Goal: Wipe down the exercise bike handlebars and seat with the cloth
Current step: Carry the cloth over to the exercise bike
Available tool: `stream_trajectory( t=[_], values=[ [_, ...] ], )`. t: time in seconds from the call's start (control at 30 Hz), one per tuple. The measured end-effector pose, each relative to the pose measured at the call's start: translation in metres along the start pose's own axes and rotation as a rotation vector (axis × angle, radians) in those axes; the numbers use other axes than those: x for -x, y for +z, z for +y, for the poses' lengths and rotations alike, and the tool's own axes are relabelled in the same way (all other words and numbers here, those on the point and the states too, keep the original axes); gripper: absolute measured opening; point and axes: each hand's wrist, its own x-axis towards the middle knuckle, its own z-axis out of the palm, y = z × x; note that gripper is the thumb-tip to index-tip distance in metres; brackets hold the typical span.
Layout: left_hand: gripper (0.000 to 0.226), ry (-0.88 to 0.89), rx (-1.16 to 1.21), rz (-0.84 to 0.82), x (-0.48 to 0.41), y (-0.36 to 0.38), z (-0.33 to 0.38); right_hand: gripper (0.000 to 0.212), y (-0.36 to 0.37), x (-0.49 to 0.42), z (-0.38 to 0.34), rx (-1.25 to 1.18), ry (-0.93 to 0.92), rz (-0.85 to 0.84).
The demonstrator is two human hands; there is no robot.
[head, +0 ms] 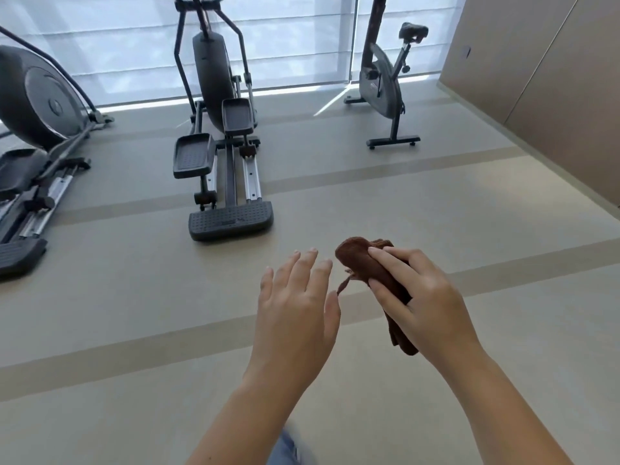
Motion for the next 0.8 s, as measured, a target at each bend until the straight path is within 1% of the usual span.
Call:
stream_trajectory(
  t=[0.17, 0.3, 0.47, 0.63, 0.8],
  values=[
    [0.038, 0.013, 0.031, 0.008, -0.094, 0.026, -0.066, 0.038, 0.051, -0.102, 0.011, 0.039, 0.010, 0.022],
    [0.038, 0.048, 0.065, 0.004, -0.188, 0.033, -0.129, 0.037, 0.090, -0.204, 0.001, 0.061, 0.030, 0.044],
    [0.038, 0.074, 0.084, -0.025, -0.290, 0.045, -0.188, 0.038, 0.129, -0.311, 0.002, 0.051, 0.075, 0.078],
    [0.037, 0.105, 0.087, -0.068, -0.379, 0.074, -0.226, 0.038, 0.159, -0.398, 0.029, 0.055, 0.121, 0.092],
    [0.037, 0.154, 0.093, -0.080, -0.488, 0.126, -0.242, 0.038, 0.178, -0.495, 0.083, 0.064, 0.146, 0.105]
  ],
)
